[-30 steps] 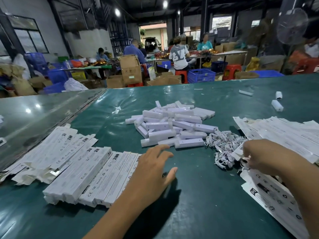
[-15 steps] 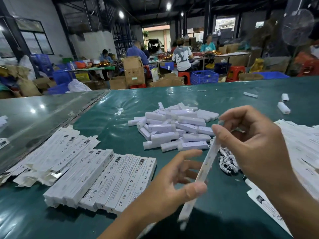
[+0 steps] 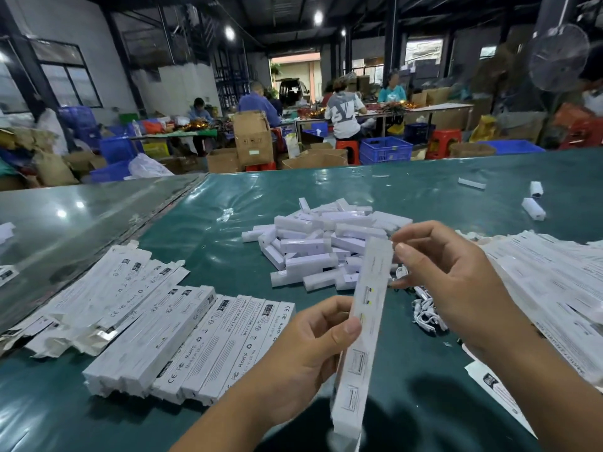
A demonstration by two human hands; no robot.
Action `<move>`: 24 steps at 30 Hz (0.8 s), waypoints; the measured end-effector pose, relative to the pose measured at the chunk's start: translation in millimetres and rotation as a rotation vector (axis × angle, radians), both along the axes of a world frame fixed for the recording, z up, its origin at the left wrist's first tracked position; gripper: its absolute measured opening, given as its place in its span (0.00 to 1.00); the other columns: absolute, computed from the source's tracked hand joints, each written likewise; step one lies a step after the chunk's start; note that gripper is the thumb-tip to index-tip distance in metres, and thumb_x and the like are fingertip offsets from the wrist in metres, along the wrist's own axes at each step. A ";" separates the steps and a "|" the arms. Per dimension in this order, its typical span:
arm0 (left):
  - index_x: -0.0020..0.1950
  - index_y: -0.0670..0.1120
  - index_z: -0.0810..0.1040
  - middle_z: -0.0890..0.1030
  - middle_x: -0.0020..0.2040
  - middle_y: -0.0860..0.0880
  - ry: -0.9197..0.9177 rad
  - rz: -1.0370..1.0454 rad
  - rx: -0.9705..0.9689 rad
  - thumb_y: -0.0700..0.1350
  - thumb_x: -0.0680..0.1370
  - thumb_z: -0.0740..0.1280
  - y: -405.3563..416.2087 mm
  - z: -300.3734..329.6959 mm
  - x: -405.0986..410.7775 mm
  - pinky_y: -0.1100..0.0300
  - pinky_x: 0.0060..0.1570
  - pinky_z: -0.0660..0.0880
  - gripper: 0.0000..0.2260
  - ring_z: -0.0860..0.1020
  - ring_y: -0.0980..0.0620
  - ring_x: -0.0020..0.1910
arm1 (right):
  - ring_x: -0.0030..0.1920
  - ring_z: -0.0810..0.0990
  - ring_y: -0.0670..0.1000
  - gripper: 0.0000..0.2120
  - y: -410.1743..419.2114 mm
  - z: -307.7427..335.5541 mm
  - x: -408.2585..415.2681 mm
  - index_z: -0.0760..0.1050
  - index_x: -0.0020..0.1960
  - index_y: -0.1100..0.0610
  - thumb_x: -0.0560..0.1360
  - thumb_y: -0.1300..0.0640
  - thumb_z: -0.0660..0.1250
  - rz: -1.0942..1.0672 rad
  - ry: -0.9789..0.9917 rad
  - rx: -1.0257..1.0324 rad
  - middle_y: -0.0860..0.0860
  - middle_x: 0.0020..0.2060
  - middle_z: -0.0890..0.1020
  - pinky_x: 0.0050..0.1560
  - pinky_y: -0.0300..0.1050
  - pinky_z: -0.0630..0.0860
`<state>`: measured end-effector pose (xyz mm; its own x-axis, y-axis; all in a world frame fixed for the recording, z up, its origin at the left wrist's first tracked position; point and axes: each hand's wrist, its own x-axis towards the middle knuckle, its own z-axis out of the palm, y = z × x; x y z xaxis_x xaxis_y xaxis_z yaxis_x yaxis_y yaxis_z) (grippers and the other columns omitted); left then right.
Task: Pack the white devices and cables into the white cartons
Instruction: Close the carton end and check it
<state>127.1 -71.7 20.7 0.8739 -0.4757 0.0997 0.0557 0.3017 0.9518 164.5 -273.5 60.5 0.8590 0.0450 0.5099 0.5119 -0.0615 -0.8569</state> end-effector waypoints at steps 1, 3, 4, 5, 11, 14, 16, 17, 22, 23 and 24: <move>0.57 0.47 0.83 0.82 0.51 0.46 0.014 0.000 -0.018 0.52 0.74 0.76 -0.2 0.4 0.3 0.59 0.46 0.79 0.15 0.81 0.52 0.44 | 0.48 0.85 0.51 0.05 1.3 -0.6 -0.9 0.80 0.51 0.51 0.77 0.51 0.72 0.032 0.013 0.010 0.51 0.44 0.86 0.42 0.48 0.84; 0.59 0.45 0.83 0.83 0.51 0.45 0.033 -0.003 -0.024 0.49 0.76 0.73 0.9 1.9 0.5 0.58 0.46 0.79 0.14 0.81 0.49 0.44 | 0.46 0.86 0.51 0.10 3.3 -1.0 -2.3 0.79 0.52 0.53 0.73 0.50 0.72 0.094 0.026 0.027 0.53 0.44 0.86 0.40 0.48 0.84; 0.61 0.44 0.82 0.83 0.51 0.44 0.033 -0.011 -0.019 0.48 0.76 0.71 1.7 2.3 0.5 0.58 0.47 0.79 0.15 0.82 0.48 0.45 | 0.46 0.86 0.52 0.09 4.1 -1.0 -2.8 0.79 0.51 0.52 0.74 0.51 0.73 0.123 0.025 0.022 0.53 0.44 0.86 0.40 0.46 0.83; 0.63 0.43 0.81 0.83 0.52 0.43 0.031 -0.028 -0.017 0.48 0.77 0.70 2.6 2.4 0.5 0.57 0.50 0.79 0.16 0.82 0.48 0.46 | 0.46 0.86 0.52 0.08 4.4 -1.5 -3.4 0.80 0.51 0.51 0.74 0.51 0.74 0.141 0.018 0.007 0.54 0.44 0.86 0.40 0.46 0.83; 0.69 0.40 0.76 0.82 0.48 0.44 0.195 -0.115 -0.084 0.52 0.80 0.68 3.6 -0.4 3.8 0.52 0.43 0.78 0.22 0.79 0.47 0.40 | 0.44 0.81 0.49 0.08 2.6 -3.0 -3.6 0.80 0.51 0.47 0.74 0.47 0.74 0.046 -0.069 -0.088 0.50 0.42 0.82 0.40 0.50 0.82; 0.65 0.46 0.80 0.75 0.37 0.49 0.145 -0.034 0.037 0.65 0.72 0.72 2.8 -1.3 5.9 0.59 0.29 0.71 0.29 0.71 0.52 0.30 | 0.44 0.81 0.50 0.05 2.9 -5.2 -2.4 0.80 0.50 0.45 0.74 0.48 0.72 0.014 -0.104 -0.172 0.48 0.43 0.82 0.45 0.63 0.81; 0.61 0.53 0.80 0.74 0.31 0.50 -0.068 0.048 0.247 0.63 0.70 0.76 4.1 -5.1 4.9 0.61 0.27 0.70 0.24 0.71 0.53 0.26 | 0.47 0.82 0.49 0.06 5.1 -6.6 -2.8 0.80 0.51 0.44 0.76 0.46 0.74 0.021 -0.131 -0.195 0.47 0.44 0.83 0.45 0.60 0.81; 0.60 0.55 0.80 0.74 0.30 0.49 -0.151 0.073 0.327 0.60 0.72 0.75 4.6 -6.8 4.2 0.60 0.29 0.72 0.19 0.71 0.51 0.25 | 0.49 0.82 0.50 0.07 5.9 -6.7 -3.3 0.80 0.52 0.44 0.75 0.45 0.73 0.018 -0.143 -0.202 0.46 0.45 0.83 0.45 0.56 0.82; 0.57 0.55 0.81 0.75 0.31 0.48 -0.187 0.076 0.334 0.49 0.76 0.70 3.5 -8.4 3.0 0.58 0.30 0.73 0.11 0.72 0.49 0.26 | 0.49 0.83 0.50 0.10 4.0 -5.4 -4.1 0.78 0.54 0.43 0.74 0.48 0.72 0.002 -0.146 -0.204 0.45 0.47 0.85 0.41 0.38 0.78; 0.57 0.56 0.81 0.75 0.31 0.49 -0.199 0.085 0.351 0.48 0.75 0.70 3.6 -9.1 3.3 0.58 0.30 0.73 0.11 0.72 0.49 0.26 | 0.48 0.84 0.50 0.09 3.8 -5.6 -4.1 0.78 0.54 0.43 0.74 0.49 0.72 0.003 -0.146 -0.210 0.45 0.47 0.85 0.40 0.39 0.78; 0.57 0.57 0.81 0.76 0.31 0.50 -0.216 0.095 0.378 0.48 0.75 0.70 4.0 -10.0 3.8 0.58 0.31 0.73 0.12 0.72 0.49 0.26 | 0.47 0.84 0.50 0.09 4.2 -5.8 -4.4 0.78 0.54 0.42 0.74 0.50 0.71 0.008 -0.144 -0.212 0.46 0.46 0.85 0.40 0.41 0.78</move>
